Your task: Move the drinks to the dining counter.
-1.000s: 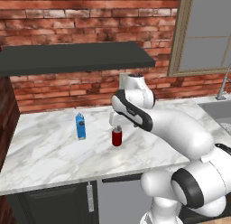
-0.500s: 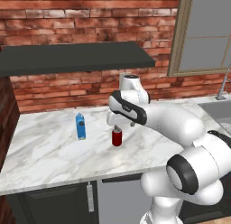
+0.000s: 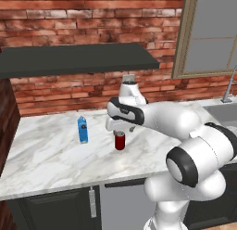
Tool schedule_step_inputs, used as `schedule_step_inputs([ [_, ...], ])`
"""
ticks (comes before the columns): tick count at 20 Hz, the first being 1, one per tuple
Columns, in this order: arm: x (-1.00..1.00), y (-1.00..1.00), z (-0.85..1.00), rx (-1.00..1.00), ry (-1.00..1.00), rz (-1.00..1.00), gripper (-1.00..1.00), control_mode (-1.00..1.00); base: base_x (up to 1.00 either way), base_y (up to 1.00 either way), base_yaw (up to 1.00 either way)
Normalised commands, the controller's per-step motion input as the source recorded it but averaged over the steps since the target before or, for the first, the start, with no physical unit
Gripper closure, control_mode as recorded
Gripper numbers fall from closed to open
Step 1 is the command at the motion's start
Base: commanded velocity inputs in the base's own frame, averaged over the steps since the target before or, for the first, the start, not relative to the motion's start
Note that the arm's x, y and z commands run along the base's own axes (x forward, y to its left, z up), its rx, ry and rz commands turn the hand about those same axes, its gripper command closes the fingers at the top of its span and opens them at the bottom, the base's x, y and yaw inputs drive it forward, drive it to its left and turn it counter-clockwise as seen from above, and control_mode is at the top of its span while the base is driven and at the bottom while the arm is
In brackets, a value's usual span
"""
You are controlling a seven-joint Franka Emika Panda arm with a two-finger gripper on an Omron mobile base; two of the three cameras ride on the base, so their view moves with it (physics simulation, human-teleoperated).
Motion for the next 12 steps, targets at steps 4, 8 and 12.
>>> schedule_step_inputs([
  [4,0.17,0.0,-0.18,0.0,0.0,0.0,-1.0,-1.0,0.0,0.0,0.0],
  [8,0.15,0.0,-0.16,0.0,0.0,0.0,-1.0,-1.0,0.0,0.0,0.0],
  [12,0.28,0.02,-0.17,-0.01,0.0,0.0,-1.0,-1.0,0.0,0.0,0.0],
])
